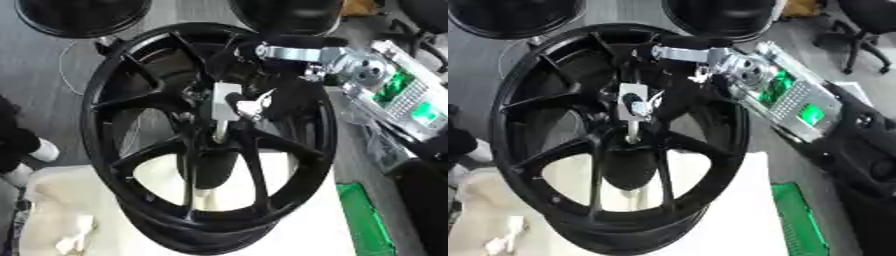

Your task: Pull the pin out of the wheel hub.

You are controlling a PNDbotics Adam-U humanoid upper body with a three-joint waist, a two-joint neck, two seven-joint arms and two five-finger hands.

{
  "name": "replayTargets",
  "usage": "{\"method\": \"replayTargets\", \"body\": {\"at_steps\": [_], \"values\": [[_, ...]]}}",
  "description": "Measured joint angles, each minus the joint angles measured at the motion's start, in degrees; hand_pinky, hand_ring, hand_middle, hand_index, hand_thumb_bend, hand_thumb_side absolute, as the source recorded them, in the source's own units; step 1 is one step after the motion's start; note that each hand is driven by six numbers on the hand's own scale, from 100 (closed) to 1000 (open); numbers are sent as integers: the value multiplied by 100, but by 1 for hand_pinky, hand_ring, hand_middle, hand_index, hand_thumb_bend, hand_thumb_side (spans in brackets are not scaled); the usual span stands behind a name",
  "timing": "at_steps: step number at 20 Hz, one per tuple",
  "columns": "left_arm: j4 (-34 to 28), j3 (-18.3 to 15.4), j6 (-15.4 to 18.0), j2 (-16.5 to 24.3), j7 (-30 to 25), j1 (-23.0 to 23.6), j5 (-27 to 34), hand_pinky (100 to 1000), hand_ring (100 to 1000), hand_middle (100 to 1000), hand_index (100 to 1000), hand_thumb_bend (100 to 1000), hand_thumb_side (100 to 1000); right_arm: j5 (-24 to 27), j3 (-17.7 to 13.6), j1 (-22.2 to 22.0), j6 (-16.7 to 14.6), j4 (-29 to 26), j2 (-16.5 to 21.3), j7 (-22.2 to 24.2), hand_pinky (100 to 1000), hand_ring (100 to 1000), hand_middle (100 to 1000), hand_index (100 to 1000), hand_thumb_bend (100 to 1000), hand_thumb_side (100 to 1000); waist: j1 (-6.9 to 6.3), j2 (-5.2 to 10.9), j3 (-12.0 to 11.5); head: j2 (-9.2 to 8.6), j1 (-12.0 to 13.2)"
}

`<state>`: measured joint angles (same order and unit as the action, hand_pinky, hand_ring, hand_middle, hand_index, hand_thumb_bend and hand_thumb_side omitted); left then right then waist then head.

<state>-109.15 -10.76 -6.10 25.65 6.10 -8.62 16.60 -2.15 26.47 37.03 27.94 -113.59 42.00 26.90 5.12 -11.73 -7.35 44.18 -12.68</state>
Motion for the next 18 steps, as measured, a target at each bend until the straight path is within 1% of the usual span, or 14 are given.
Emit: {"method": "replayTargets", "body": {"at_steps": [3, 8, 18], "values": [[0, 0, -1, 0, -5, 0, -4, 599, 792, 730, 749, 100, 802, -18, 0, 0, -50, 0, -24, -51, 870, 999, 838, 955, 100, 322, 8, -10, 1, 0, 0], [0, 0, -4, 0, -11, 0, -14, 599, 793, 729, 748, 100, 803, -76, 2, -12, -46, 0, -42, -63, 878, 1000, 843, 961, 100, 333, 19, -39, -3, 0, -4], [0, 0, -5, 0, -10, 0, -46, 599, 794, 727, 746, 100, 806, -293, 25, -77, 66, 0, -44, -14, 886, 1000, 846, 969, 100, 351, 34, -77, -14, 0, -35]]}}
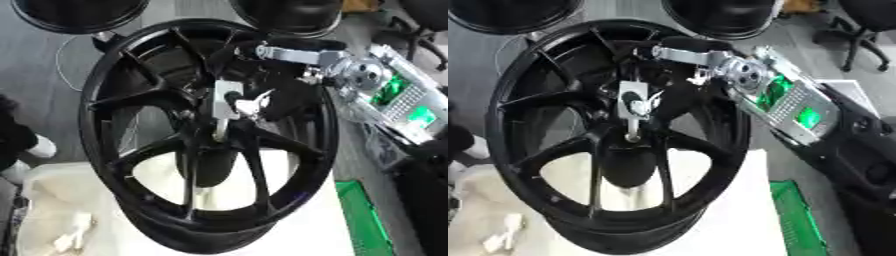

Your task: Pull the pin out of the wheel hub.

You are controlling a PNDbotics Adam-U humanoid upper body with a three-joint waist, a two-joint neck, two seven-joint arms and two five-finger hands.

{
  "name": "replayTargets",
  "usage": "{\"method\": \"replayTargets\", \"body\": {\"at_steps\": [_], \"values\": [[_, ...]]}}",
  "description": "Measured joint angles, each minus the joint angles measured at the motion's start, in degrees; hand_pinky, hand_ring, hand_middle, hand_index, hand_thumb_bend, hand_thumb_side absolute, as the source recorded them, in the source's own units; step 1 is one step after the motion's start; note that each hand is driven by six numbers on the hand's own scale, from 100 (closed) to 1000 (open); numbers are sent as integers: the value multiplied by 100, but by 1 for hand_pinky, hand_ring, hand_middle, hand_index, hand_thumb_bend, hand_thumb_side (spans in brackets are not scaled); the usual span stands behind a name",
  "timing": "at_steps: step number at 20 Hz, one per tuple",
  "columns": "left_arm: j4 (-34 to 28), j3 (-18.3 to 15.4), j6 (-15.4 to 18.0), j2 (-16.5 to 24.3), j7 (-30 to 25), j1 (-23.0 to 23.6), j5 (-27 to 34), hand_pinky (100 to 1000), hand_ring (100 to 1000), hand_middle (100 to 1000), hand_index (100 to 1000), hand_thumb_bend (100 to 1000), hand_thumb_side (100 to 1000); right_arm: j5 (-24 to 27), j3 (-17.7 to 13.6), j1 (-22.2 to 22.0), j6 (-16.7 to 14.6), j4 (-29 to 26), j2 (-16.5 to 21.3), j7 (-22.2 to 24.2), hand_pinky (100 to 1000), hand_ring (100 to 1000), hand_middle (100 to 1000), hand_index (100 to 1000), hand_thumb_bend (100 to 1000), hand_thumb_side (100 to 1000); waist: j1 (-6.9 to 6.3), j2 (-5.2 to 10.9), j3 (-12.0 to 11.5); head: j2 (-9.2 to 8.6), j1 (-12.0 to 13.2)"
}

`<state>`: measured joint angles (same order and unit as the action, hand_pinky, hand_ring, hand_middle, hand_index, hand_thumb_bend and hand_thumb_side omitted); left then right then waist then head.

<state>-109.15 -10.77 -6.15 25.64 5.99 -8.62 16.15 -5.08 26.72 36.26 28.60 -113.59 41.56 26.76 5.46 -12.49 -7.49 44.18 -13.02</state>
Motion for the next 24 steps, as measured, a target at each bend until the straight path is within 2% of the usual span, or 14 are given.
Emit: {"method": "replayTargets", "body": {"at_steps": [17, 24], "values": [[0, 0, -16, -43, -18, 0, -8, 599, 796, 730, 745, 100, 809, -248, 57, -96, 88, 27, -25, 226, 894, 1000, 839, 973, 100, 358, 27, -57, -26, 0, -59], [0, 0, -9, -43, -43, -1, -32, 598, 796, 731, 744, 100, 812, -350, 89, -98, 60, 139, -56, 246, 884, 982, 803, 946, 100, 344, 34, -94, -38, 0, -58]]}}
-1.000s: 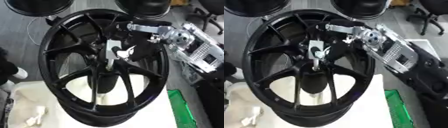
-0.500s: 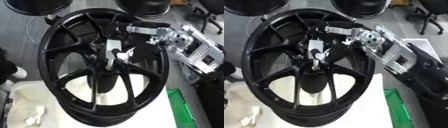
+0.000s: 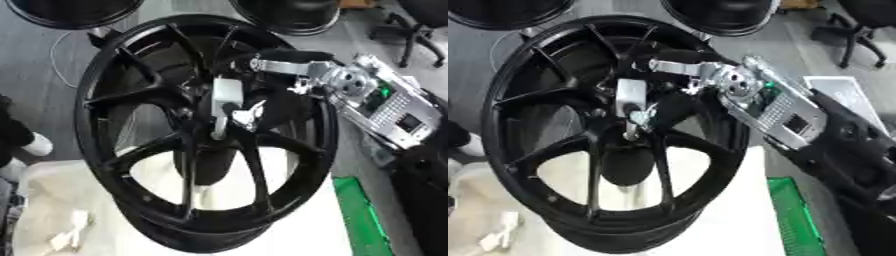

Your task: Pull the pin out of the wheel hub.

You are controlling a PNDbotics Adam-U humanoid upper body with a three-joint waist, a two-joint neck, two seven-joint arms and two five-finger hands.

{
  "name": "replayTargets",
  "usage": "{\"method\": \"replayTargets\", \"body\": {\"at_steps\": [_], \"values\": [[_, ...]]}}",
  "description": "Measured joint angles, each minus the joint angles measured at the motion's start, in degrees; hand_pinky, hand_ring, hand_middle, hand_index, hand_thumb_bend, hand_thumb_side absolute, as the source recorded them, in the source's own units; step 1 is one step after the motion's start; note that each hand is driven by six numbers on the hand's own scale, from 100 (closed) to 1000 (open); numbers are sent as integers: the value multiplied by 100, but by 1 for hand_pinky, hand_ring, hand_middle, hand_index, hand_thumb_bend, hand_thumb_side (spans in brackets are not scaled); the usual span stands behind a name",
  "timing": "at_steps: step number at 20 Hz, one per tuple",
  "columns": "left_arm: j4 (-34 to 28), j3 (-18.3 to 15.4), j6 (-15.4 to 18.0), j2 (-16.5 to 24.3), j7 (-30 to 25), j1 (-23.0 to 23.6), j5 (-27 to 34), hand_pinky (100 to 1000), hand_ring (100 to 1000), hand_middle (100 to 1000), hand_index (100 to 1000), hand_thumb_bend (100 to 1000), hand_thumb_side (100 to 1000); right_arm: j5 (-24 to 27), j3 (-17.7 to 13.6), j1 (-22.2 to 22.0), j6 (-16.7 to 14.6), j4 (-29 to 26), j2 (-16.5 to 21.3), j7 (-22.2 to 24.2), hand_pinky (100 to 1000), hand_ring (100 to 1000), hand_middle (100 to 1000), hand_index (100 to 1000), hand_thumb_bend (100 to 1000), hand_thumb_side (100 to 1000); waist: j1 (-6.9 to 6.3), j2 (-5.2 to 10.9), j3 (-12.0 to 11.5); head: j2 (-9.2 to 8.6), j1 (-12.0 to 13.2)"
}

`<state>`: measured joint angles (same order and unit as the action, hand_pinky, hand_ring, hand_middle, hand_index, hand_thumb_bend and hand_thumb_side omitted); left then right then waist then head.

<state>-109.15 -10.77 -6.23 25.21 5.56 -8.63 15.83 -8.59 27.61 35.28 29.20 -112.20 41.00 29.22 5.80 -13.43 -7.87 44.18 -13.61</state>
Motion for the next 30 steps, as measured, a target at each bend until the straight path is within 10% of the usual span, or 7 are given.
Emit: {"method": "replayTargets", "body": {"at_steps": [14, 17, 20, 30], "values": [[0, 0, -11, -1, -27, 0, -38, 599, 797, 732, 743, 100, 813, -39, 32, 0, 14, 114, -49, -33, 844, 943, 558, 793, 100, 492, 36, -38, -22, 0, -5], [0, 0, -17, -1, -33, 0, -45, 599, 797, 733, 742, 100, 814, -17, 31, -1, 56, 115, -49, -85, 826, 902, 483, 699, 100, 455, 37, -38, -10, 0, -5], [0, -1, -19, -1, -32, 0, -45, 599, 798, 733, 742, 100, 811, 45, 25, -4, 114, 109, -49, -222, 793, 836, 439, 649, 100, 234, 37, -38, 0, 0, -5], [0, -2, -22, -1, -30, 1, -44, 599, 798, 733, 741, 100, 805, 358, -114, -31, 244, -105, 0, -766, 689, 702, 340, 538, 100, 202, 14, -23, 53, 0, 14]]}}
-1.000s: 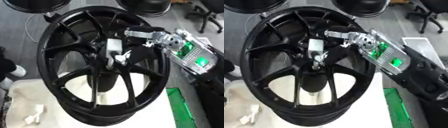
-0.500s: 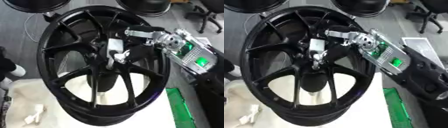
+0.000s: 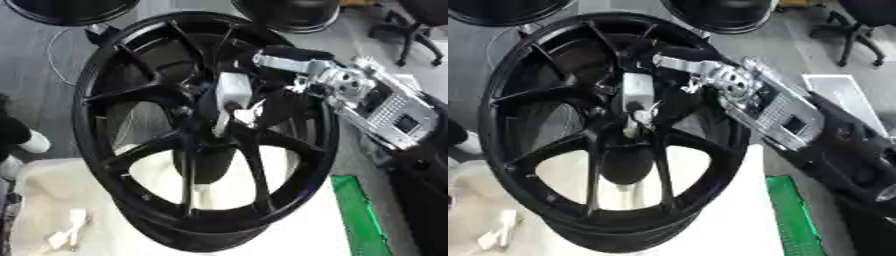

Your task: Pull the pin out of the wheel hub.

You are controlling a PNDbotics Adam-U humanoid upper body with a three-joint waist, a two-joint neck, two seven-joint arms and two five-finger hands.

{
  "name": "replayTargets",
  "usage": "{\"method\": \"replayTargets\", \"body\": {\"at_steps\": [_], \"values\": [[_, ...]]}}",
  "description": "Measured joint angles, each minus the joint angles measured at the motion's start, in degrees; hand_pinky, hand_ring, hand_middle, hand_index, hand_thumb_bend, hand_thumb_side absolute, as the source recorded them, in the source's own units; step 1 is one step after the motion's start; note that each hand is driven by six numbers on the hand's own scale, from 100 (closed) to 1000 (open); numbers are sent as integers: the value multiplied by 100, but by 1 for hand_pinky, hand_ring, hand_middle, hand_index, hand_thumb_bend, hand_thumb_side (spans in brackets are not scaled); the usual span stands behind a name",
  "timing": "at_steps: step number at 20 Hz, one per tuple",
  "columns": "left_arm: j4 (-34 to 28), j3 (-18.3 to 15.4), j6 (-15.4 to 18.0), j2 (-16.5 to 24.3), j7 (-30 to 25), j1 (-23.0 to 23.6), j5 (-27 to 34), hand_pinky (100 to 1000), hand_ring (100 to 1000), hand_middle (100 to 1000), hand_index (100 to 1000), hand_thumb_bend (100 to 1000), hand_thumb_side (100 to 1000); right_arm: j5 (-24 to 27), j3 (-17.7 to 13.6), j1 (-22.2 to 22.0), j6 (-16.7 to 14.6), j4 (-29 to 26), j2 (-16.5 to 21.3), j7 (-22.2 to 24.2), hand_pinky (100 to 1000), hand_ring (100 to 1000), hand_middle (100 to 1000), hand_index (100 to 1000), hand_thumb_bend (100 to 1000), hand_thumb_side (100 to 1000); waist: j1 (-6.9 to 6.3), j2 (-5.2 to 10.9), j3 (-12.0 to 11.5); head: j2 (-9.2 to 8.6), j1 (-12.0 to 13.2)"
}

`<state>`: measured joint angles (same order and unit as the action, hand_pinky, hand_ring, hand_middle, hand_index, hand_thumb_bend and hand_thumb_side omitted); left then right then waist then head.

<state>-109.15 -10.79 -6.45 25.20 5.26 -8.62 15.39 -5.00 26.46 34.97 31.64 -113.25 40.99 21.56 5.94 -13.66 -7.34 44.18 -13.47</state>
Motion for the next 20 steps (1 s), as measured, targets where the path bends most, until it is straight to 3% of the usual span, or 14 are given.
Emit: {"method": "replayTargets", "body": {"at_steps": [1, 2, 3, 6, 11, 13, 16, 20], "values": [[0, 0, 0, 0, 0, 1, 0, 600, 798, 733, 741, 100, 804, 48, -30, 6, -34, -1, 20, -45, 687, 701, 338, 536, 100, 202, -12, 7, 11, 0, 4], [0, -1, 0, 0, 0, 1, 1, 600, 798, 733, 741, 100, 803, 104, -68, 10, -73, -2, 39, -90, 683, 702, 337, 533, 100, 262, -20, 19, 27, 0, 8], [0, -1, 1, 0, 1, 2, 2, 600, 799, 733, 742, 100, 802, 171, -110, 13, -115, -3, 74, -139, 680, 702, 334, 531, 100, 199, -28, 31, 38, 0, 16], [0, -2, 8, 0, 8, 8, 19, 600, 799, 734, 742, 100, 800, 469, -294, 35, -258, -6, 172, -306, 670, 701, 329, 526, 100, 199, -53, 71, 76, 0, 41], [0, -36, 20, -2, 23, 64, 31, 600, 800, 735, 742, 100, 797, 1490, -1008, -140, -648, -33, 525, -770, 659, 707, 320, 517, 100, 234, -124, 134, 232, 1, 141], [1, -42, 29, -5, 35, 78, 42, 600, 800, 735, 742, 100, 797, 1995, -1478, -525, -862, -34, 792, -1091, 658, 708, 321, 517, 100, 251, -163, 152, 348, 1, 230], [1, -82, 33, -47, 62, 134, 53, 600, 800, 736, 742, 100, 800, 2534, -2237, -1439, -1167, -35, 1160, -1699, 650, 710, 319, 512, 100, 272, -262, 165, 551, 1, 411], [3, -110, 40, -116, 89, 188, 52, 600, 800, 736, 742, 100, 798, 2757, -3055, -2744, -1687, -35, 1023, -2445, 654, 715, 329, 521, 100, 281, -461, 163, 865, 1, 743]]}}
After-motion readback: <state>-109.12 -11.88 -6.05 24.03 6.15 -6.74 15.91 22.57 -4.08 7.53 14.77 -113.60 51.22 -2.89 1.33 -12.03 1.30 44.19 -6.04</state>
